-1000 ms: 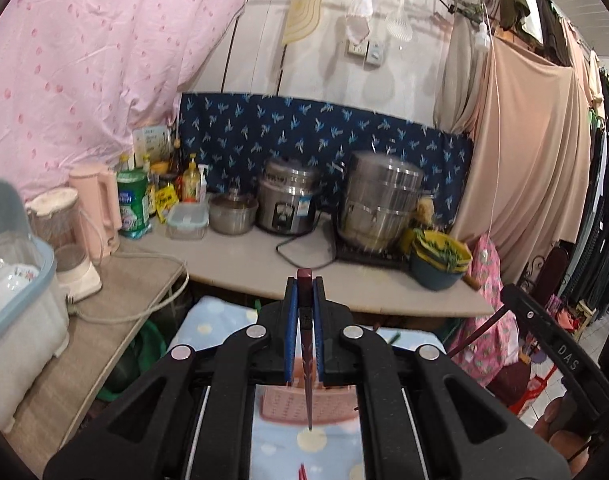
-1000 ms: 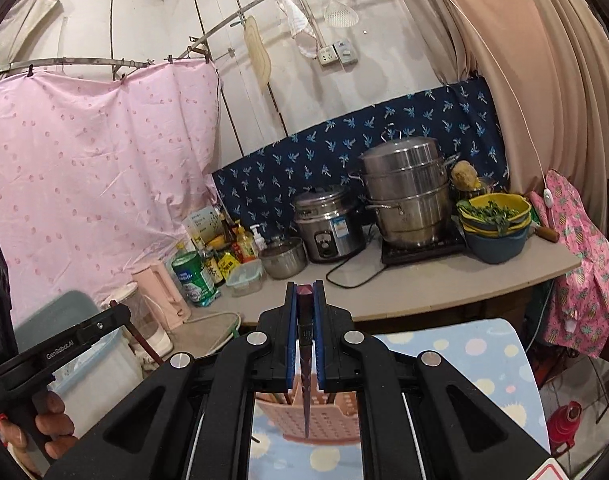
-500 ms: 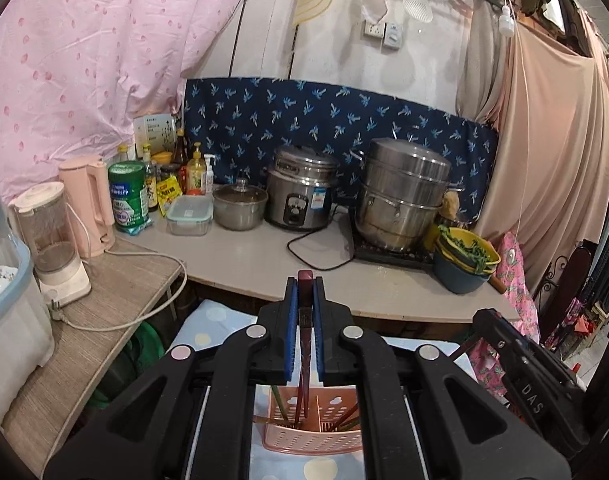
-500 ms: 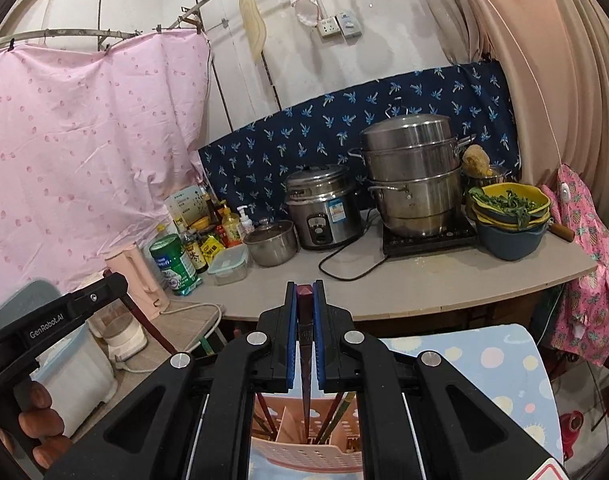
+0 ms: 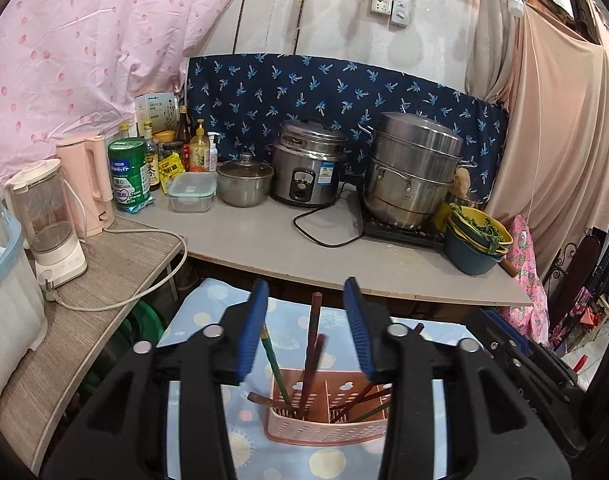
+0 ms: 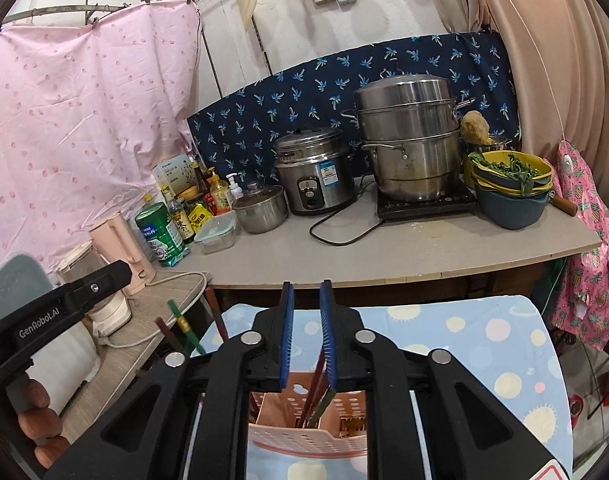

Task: Organize utensils
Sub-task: 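Drop both chopsticks into the pink basket and open both tools, then move both open tools back to the last two red chopsticks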

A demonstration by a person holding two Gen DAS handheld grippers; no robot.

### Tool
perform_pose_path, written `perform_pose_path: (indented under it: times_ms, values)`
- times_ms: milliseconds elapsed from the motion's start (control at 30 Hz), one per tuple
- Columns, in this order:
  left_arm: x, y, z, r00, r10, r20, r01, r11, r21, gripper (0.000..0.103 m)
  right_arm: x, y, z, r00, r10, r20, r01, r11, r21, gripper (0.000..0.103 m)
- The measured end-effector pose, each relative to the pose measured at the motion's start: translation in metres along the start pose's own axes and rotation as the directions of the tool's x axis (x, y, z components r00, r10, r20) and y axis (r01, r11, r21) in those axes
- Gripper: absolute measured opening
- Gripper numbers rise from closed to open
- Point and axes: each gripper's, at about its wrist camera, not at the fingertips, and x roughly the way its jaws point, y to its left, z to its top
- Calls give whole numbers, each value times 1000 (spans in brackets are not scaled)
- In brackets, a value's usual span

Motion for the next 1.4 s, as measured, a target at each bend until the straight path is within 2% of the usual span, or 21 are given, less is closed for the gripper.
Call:
perform_pose_path:
  times_ms: [67, 400, 467, 667, 1000, 1400]
  values:
    - [-2, -1, -1, 1000, 4, -2, -4, 1000, 7, 39, -4, 0, 1, 1000, -1, 9, 1, 1000, -2, 25]
    - [-23, -5, -13, 1000, 25, -1, -25, 999, 34, 40, -31, 4, -4, 1000, -4, 25, 5, 1000, -17, 28]
    - [-29, -5, -18, 1000, 26, -3, -26, 999, 37, 40, -38, 5, -8, 1000, -3, 23, 4, 1000, -21, 33]
    - [-47, -5, -35, 999, 44, -18, -43, 997, 57, 40, -60, 10, -25, 1000, -3, 12, 3, 999, -32, 33]
    - [-71, -1, -79, 996, 64, -67, -57, 994, 89, 40, -92, 20, -73, 999, -18, -36, 15, 997, -80, 34]
    - [-90, 15, -157, 979, 125, -162, -107, 987, 119, 40, -118, 24, -158, 985, -31, -167, 13, 994, -109, 34]
